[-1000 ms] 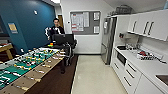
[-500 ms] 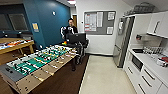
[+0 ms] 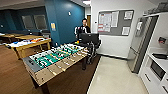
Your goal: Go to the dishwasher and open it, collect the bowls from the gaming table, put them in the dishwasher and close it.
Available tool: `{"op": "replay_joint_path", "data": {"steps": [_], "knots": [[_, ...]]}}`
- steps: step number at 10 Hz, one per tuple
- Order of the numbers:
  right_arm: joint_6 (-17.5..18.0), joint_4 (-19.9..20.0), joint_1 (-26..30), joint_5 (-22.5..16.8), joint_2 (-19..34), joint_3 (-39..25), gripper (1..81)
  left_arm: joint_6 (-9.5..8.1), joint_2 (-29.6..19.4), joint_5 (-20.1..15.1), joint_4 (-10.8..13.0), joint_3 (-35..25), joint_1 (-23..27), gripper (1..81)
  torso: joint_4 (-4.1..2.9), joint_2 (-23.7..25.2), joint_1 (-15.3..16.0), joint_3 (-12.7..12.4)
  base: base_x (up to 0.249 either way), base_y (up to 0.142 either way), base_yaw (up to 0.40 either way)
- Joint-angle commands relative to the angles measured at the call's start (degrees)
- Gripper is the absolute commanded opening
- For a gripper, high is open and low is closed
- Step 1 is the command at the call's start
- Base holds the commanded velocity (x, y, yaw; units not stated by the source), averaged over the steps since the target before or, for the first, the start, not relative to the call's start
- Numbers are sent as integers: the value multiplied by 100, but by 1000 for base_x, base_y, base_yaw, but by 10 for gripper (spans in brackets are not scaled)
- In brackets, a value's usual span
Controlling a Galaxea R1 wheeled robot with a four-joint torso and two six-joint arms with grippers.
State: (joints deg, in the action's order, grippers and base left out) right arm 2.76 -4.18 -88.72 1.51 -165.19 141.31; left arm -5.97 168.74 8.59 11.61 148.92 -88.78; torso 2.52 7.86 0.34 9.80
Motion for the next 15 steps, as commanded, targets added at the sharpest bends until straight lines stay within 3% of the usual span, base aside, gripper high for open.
{"op": "replay_joint_path", "data": {"steps": [1, 15], "knots": [[-38, -30, 254, -301, 1, -17, 811, 35, -16, -279, -9, -12, 225, 811, 0, 0, 0, 0, 0, 0, 380], [-38, -39, 254, -301, -42, -8, 811, 35, 20, -279, -18, 23, 208, 811, 0, 0, 0, 0, 0, 0, 380]]}}
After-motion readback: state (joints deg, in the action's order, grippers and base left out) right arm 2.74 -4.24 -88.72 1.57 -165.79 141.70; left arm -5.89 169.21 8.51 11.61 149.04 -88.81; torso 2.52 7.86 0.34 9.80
